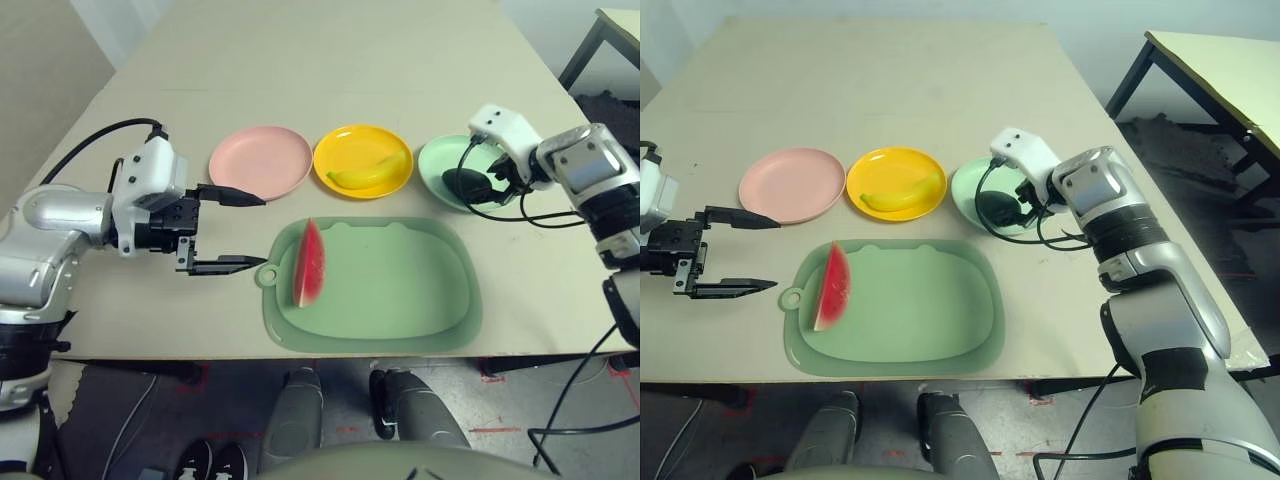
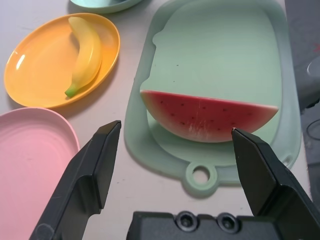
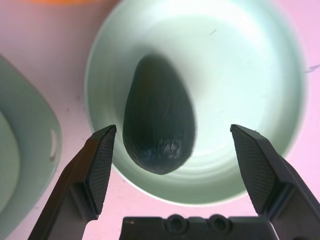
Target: Place the fruits into color-matched plates.
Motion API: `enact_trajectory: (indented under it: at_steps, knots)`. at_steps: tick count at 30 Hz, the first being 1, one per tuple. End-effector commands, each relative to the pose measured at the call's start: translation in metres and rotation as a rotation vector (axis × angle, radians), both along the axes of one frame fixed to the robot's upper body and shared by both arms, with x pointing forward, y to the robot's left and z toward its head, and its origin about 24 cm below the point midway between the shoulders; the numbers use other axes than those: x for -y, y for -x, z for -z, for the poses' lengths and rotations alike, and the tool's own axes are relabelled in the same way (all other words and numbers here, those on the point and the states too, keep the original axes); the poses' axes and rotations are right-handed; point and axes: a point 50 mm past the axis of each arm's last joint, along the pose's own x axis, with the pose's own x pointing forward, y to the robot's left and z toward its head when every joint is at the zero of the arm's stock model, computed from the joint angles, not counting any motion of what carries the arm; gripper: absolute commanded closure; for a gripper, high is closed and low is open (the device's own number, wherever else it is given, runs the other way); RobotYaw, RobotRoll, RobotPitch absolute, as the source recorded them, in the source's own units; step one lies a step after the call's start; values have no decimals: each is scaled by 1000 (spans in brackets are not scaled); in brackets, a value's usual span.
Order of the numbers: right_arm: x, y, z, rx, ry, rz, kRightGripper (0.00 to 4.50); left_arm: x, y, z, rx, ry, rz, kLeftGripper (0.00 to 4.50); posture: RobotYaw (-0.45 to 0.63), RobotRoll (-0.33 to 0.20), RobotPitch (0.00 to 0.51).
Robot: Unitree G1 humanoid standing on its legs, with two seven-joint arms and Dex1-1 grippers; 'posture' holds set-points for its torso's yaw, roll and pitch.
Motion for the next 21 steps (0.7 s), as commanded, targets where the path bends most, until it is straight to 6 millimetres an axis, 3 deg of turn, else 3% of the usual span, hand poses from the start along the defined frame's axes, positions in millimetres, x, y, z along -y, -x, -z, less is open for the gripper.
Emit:
enact_trajectory:
  at_steps: [1, 4, 6, 10, 15, 21]
  knots:
    - [-12, 12, -23, 33, -125, -50, 21, 3, -2, -2, 43, -71, 41, 0, 82, 0, 166]
    - [-36, 31, -33, -7, -293, -196, 21, 8, -5, -3, 78, -131, 90, 0, 80, 0, 166]
    - [-55, 57, -29, -120, -431, -374, 21, 14, -7, -4, 117, -199, 152, 0, 75, 0, 165]
    - [-69, 96, 0, -291, -498, -511, 21, 29, -11, -11, 182, -256, 260, 0, 68, 0, 168]
    - [-71, 115, 30, -328, -623, -510, 21, 44, -15, -15, 233, -347, 378, 0, 93, 0, 175]
    - [-77, 122, 65, -173, -803, -495, 21, 68, -22, -12, 290, -438, 523, 0, 115, 0, 180]
